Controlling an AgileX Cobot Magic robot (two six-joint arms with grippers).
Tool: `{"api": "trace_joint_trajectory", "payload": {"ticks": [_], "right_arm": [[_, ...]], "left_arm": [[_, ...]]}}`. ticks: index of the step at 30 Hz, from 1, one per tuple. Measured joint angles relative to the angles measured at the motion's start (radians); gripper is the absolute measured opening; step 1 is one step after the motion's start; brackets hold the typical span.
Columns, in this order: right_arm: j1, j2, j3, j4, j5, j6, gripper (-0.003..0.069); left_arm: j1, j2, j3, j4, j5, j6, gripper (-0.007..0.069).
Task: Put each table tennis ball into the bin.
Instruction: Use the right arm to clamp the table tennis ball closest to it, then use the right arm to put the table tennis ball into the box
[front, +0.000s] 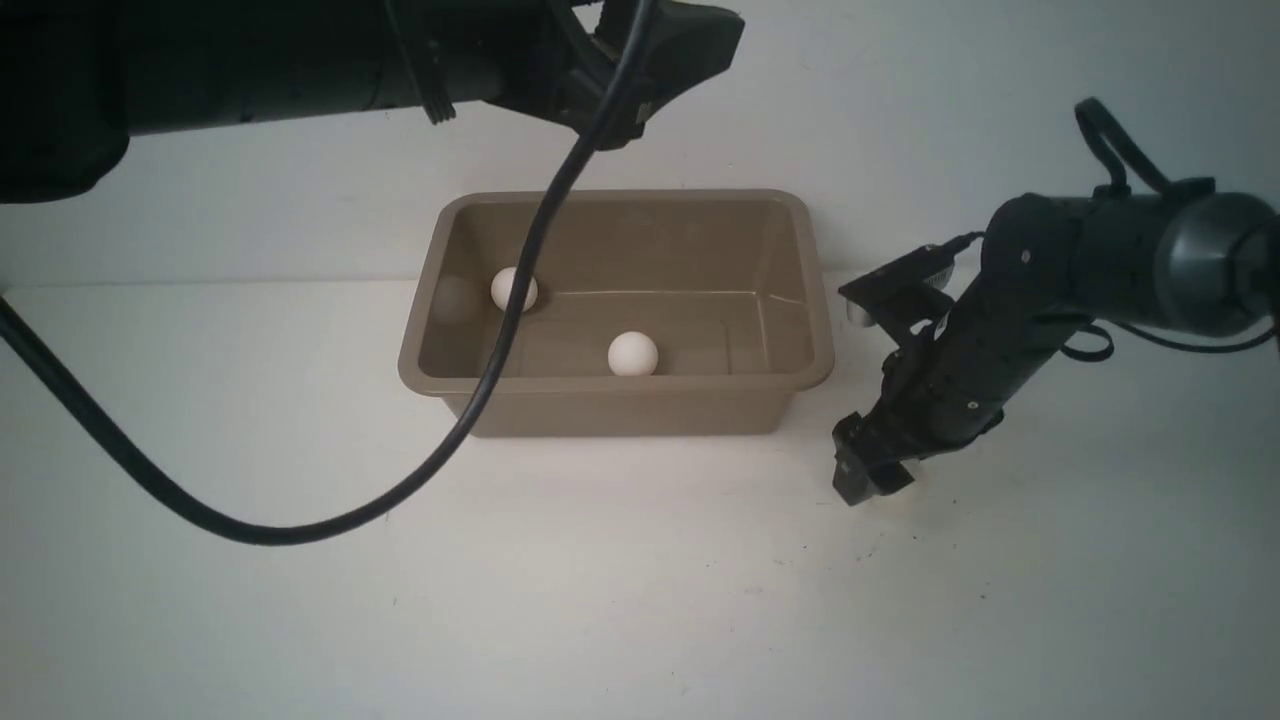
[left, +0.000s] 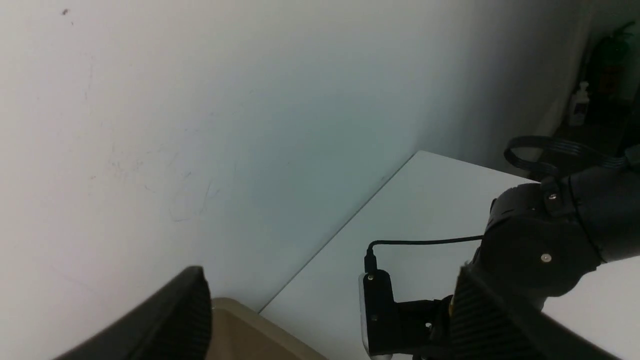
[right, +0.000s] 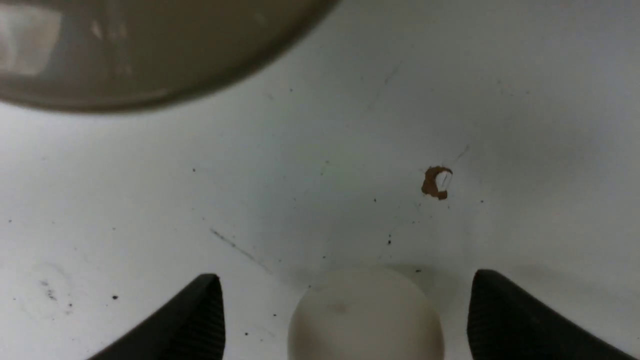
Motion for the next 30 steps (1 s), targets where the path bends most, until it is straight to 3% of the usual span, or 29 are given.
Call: {"api": "trace_joint_trajectory", "payload": {"ticks": [5, 9, 18, 23, 30], "right_arm": [[0.0, 0.025, -0.001, -0.068, 0.02, 0.073, 0.0533], [0.0, 0.03, -0.001, -0.131, 0.012, 0.116, 0.0344], [0.0, -0.176, -0.001, -0.274, -0.063, 0.146, 0.0358], [0.038, -0.28, -0.002, -0.122, -0.119, -0.037, 0.0358], [0.113, -0.209, -0.033, 0.355, -0.224, -0.483, 0.0358]], "left_arm": [[0.0, 0.0, 0.0, 0.0, 0.009, 0.0, 0.0583], [0.0, 0.0, 0.0, 0.001, 0.009, 0.0, 0.0583], [0.0, -0.001, 0.0, 0.001, 0.026, -0.001, 0.0583], [0.0, -0.001, 0.0, 0.002, 0.026, -0.001, 0.0583], [0.0, -0.001, 0.0, 0.002, 0.031, -0.001, 0.0583]]}}
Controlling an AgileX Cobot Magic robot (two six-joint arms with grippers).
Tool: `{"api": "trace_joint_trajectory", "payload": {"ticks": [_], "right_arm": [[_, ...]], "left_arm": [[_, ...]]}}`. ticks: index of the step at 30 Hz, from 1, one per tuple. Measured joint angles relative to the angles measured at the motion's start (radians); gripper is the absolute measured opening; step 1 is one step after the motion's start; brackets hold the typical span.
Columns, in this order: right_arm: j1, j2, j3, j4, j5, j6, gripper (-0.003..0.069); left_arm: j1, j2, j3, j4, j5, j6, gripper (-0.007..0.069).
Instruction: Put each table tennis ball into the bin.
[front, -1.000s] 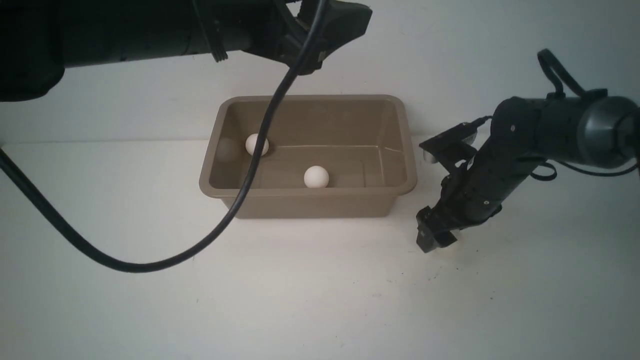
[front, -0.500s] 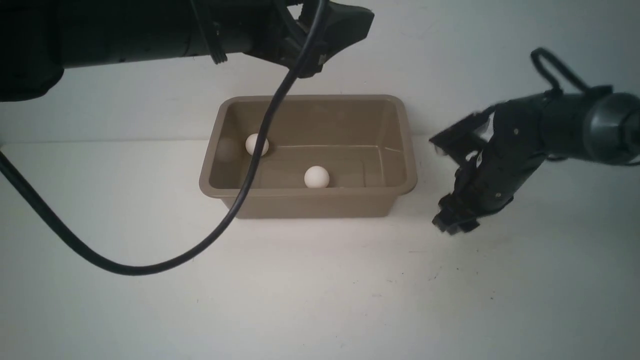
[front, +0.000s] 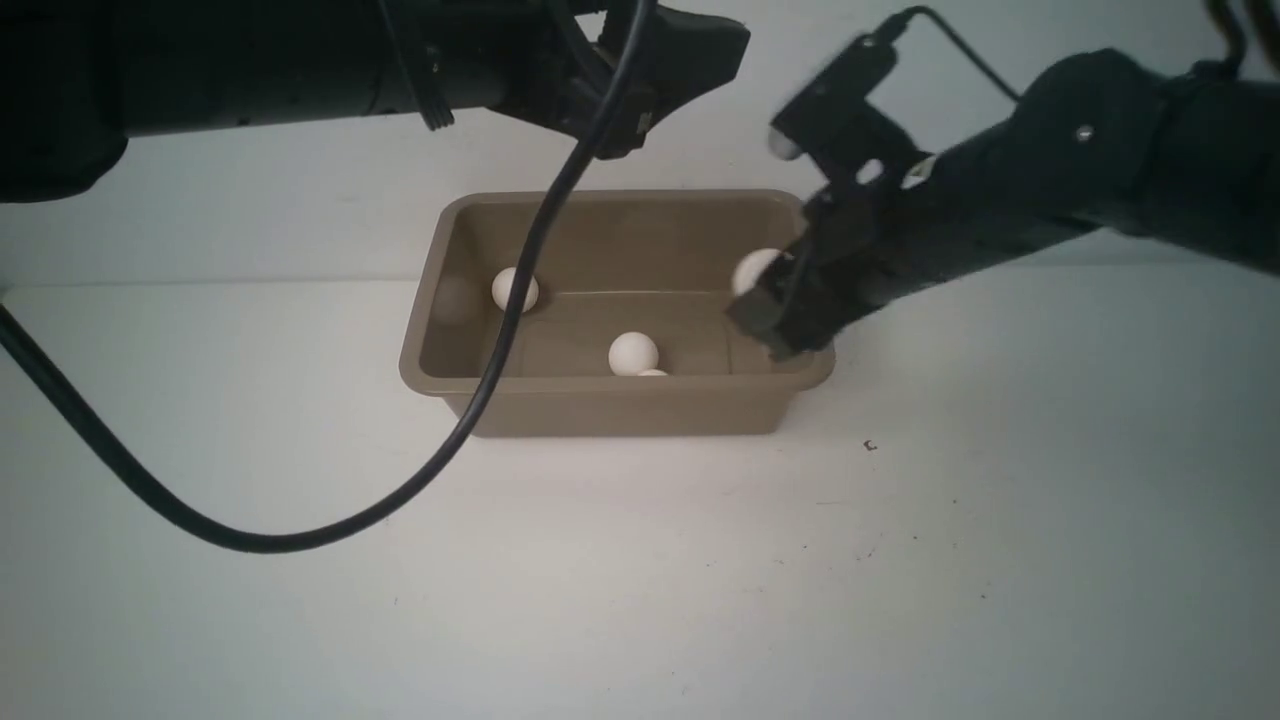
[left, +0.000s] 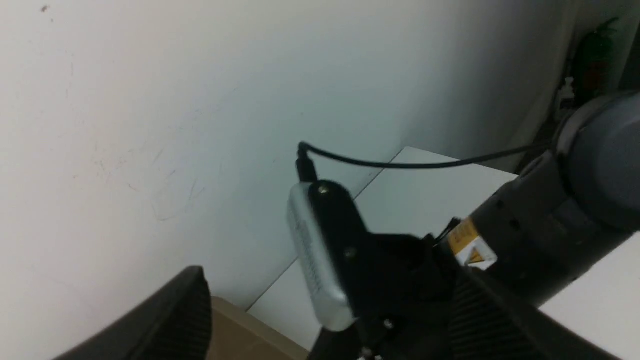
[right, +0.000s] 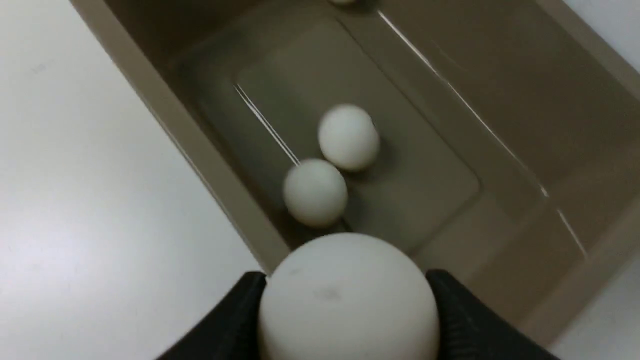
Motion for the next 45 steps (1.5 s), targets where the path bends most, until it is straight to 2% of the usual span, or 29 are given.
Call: {"api": "trace_joint_trajectory", "payload": {"ticks": [4, 7, 14, 18, 21, 23, 27, 31, 38, 42, 45], "right_arm": [[0.0, 0.11, -0.07, 0.243, -0.142, -0.172, 0.0358], [0.0, 0.154, -0.114, 0.313, -0.167, -0.235, 0.0358], [0.0, 0.187, -0.148, 0.362, -0.173, -0.28, 0.0366], [-0.003, 0.185, -0.153, 0.411, -0.204, -0.283, 0.0541], [-0.003, 0.164, -0.153, 0.418, -0.249, -0.287, 0.0641], [-0.004, 0.119, -0.153, 0.421, -0.298, -0.297, 0.0668], [-0.034, -0.005, -0.153, 0.416, -0.34, -0.333, 0.0659], [-0.134, -0.124, -0.154, 0.413, -0.328, -0.337, 0.0622], [-0.323, -0.351, -0.154, 0.365, -0.141, -0.306, 0.0581], [-0.379, -0.505, -0.154, 0.254, 0.021, -0.195, 0.0579], [-0.386, -0.616, -0.154, 0.147, 0.137, -0.073, 0.0579]], "left_arm": [[0.0, 0.0, 0.0, 0.0, 0.026, -0.007, 0.0583], [0.0, 0.0, 0.0, 0.0, 0.035, -0.017, 0.0583], [0.0, 0.0, 0.0, 0.0, 0.047, -0.026, 0.0583], [0.0, 0.0, 0.0, 0.003, 0.047, -0.026, 0.0583], [0.0, 0.0, 0.0, 0.046, 0.047, -0.026, 0.0583], [0.003, -0.002, 0.0, 0.1, 0.044, -0.035, 0.0583], [0.005, -0.014, 0.0, 0.166, 0.018, -0.063, 0.0583], [0.005, -0.044, 0.0, 0.189, -0.018, -0.069, 0.0583], [0.005, -0.096, 0.0, 0.23, -0.071, -0.084, 0.0583], [0.005, -0.108, 0.0, 0.232, -0.091, -0.086, 0.0583], [0.005, -0.108, 0.0, 0.233, -0.096, -0.086, 0.0583]]}}
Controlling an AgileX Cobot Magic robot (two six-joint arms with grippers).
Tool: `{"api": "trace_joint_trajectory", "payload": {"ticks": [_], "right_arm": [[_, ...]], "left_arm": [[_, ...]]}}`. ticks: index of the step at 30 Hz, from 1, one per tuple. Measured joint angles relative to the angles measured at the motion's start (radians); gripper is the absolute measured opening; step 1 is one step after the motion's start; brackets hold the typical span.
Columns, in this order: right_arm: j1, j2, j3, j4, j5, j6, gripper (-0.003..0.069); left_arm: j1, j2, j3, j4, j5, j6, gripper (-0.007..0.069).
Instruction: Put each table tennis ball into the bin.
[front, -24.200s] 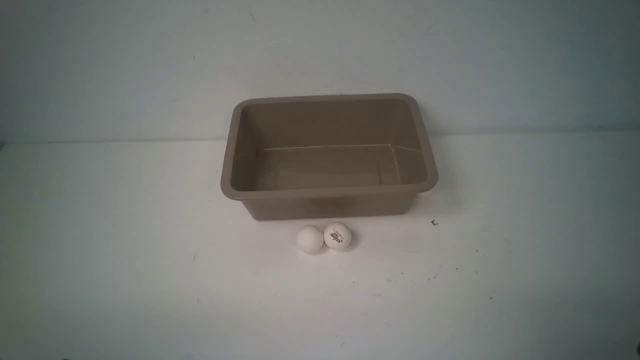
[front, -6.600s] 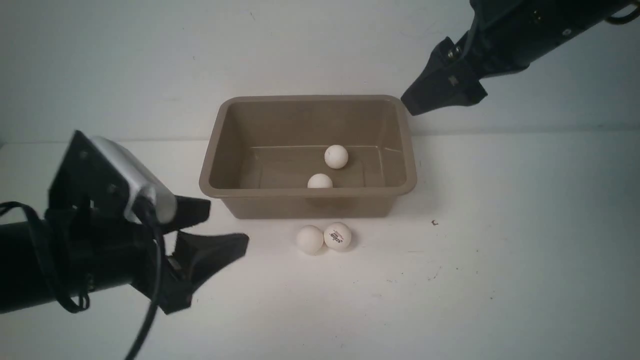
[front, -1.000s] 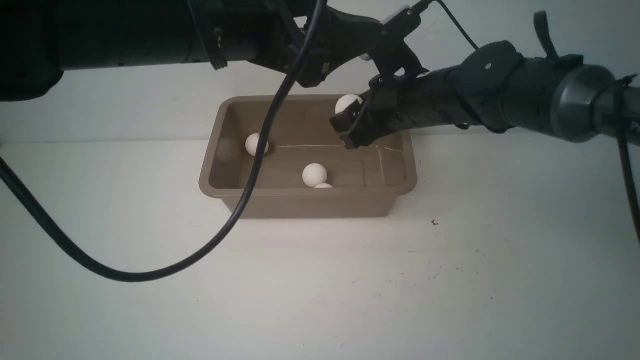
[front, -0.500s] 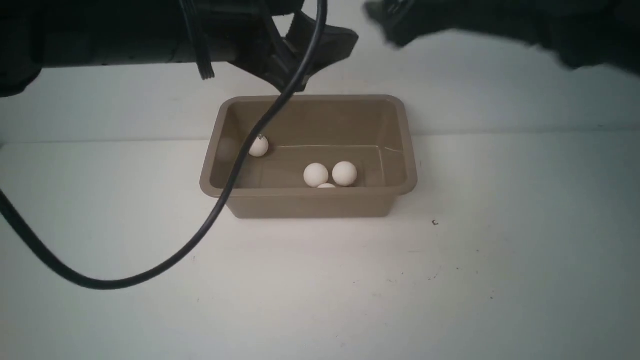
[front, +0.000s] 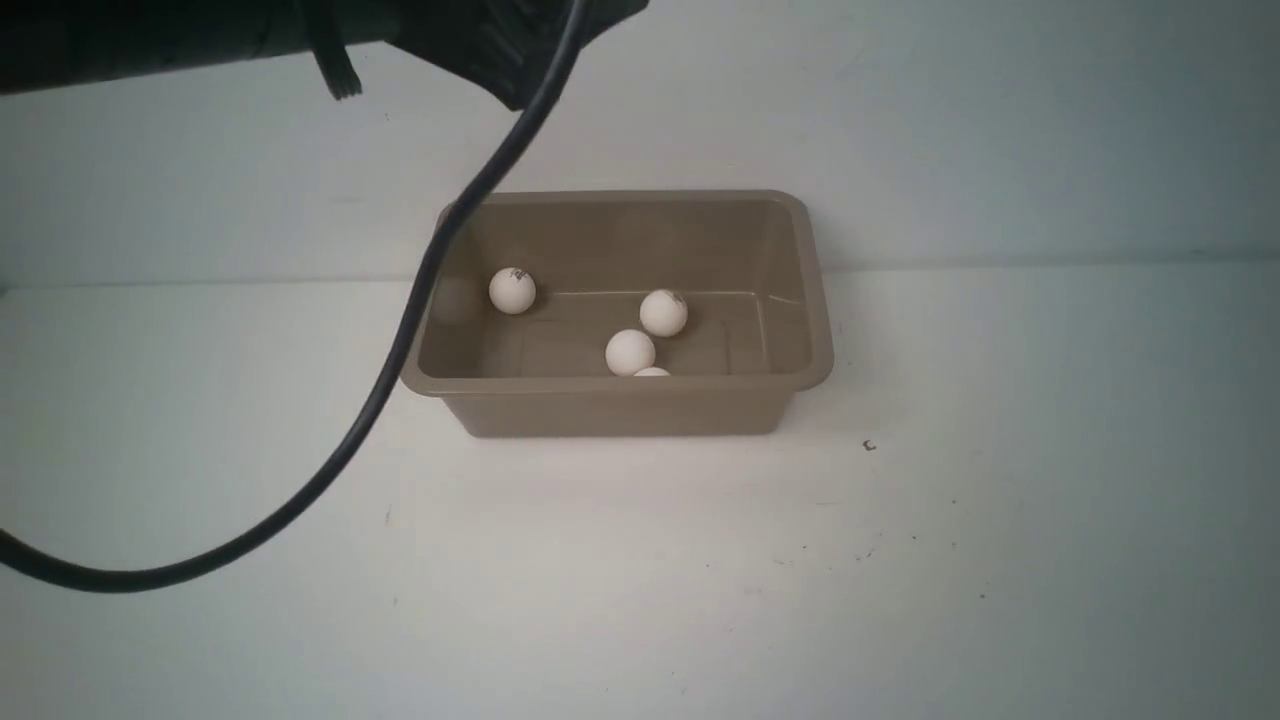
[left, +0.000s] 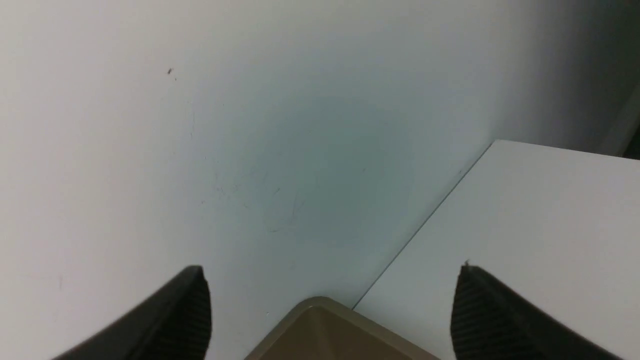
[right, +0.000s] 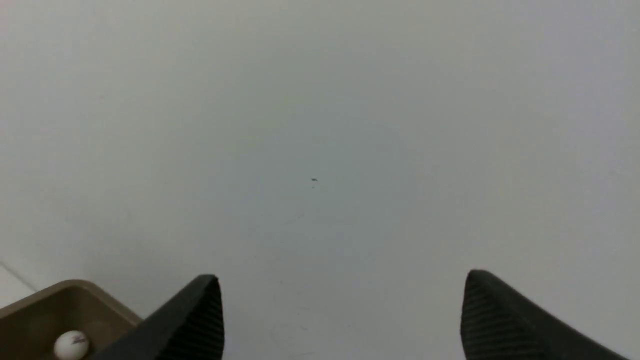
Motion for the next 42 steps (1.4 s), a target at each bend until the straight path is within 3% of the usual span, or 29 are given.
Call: {"api": "trace_joint_trajectory", "payload": {"ticks": [4, 9, 15, 22, 28, 34, 42], "right_arm": [[0.0, -0.16, -0.001, -0.131, 0.195, 0.196, 0.0579], [0.006, -0.304, 0.036, -0.177, 0.406, 0.356, 0.0579], [0.012, -0.519, 0.304, -0.188, 0.438, 0.448, 0.0579], [0.022, -0.79, 0.831, -0.189, 0.25, 0.329, 0.0579], [0.069, -0.911, 1.187, -0.055, -0.009, 0.159, 0.0579], [0.112, -0.939, 1.252, -0.004, -0.169, 0.005, 0.0579], [0.112, -0.939, 1.256, 0.011, -0.201, -0.021, 0.0579]], "left_arm": [[0.0, 0.0, 0.0, -0.003, -0.007, 0.0, 0.0583], [0.0, 0.0, 0.0, -0.005, -0.009, 0.0, 0.0583], [0.0, 0.0, 0.0, -0.018, -0.009, -0.001, 0.0583], [0.0, 0.0, 0.0, -0.046, -0.009, -0.001, 0.0583], [0.0, 0.0, 0.0, -0.067, -0.009, -0.001, 0.0583], [0.0, 0.0, 0.0, -0.094, -0.009, -0.001, 0.0583], [0.0, 0.0, 0.0, -0.137, -0.006, -0.001, 0.0583]]}}
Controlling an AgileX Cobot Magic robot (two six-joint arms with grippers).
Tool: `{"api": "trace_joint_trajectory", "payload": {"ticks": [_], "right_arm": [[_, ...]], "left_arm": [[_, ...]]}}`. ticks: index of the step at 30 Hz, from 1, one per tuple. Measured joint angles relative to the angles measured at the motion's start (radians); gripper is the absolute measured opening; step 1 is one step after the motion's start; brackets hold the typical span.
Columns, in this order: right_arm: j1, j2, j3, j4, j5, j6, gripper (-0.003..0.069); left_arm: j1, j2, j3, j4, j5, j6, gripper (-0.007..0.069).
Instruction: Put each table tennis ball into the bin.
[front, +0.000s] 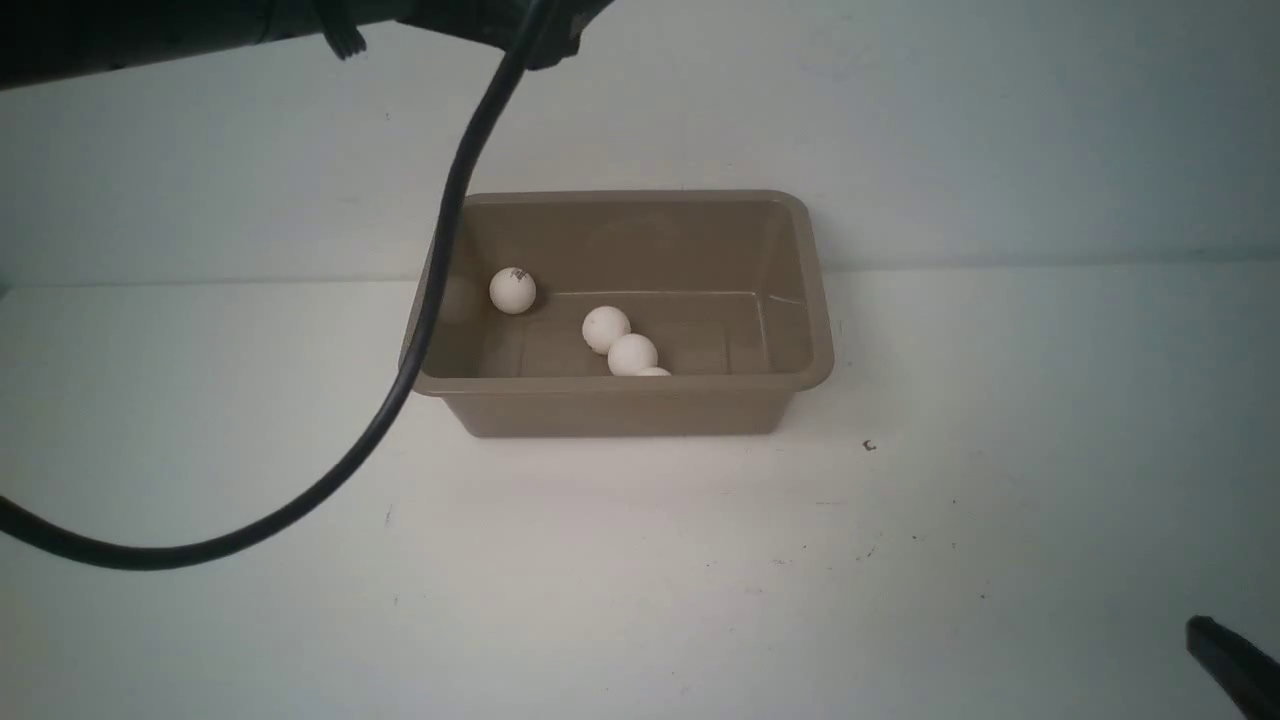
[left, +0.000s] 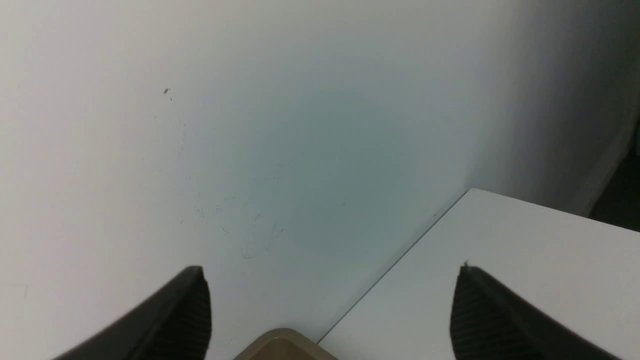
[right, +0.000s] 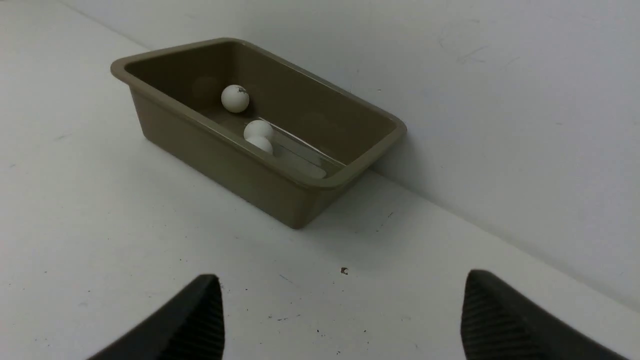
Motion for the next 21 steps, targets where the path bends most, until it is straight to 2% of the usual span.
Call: {"api": "trace_joint_trajectory", "payload": {"ticks": [4, 12, 17, 19, 21], "right_arm": [[0.0, 0.0, 0.0, 0.0, 0.0, -0.002, 0.0579], [0.0, 0.0, 0.0, 0.0, 0.0, -0.002, 0.0579], [0.0, 0.0, 0.0, 0.001, 0.0, -0.003, 0.0579], [0.0, 0.0, 0.0, 0.001, 0.0, -0.003, 0.0579], [0.0, 0.0, 0.0, 0.001, 0.0, -0.003, 0.0579]], "left_arm": [[0.0, 0.0, 0.0, -0.024, 0.029, -0.001, 0.0583], [0.0, 0.0, 0.0, -0.177, 0.176, -0.003, 0.0583], [0.0, 0.002, 0.0, -0.223, 0.185, -0.002, 0.0583], [0.0, 0.008, 0.0, -0.253, 0.182, 0.022, 0.0583], [-0.012, 0.027, 0.0, -0.33, 0.135, 0.118, 0.0583]]}}
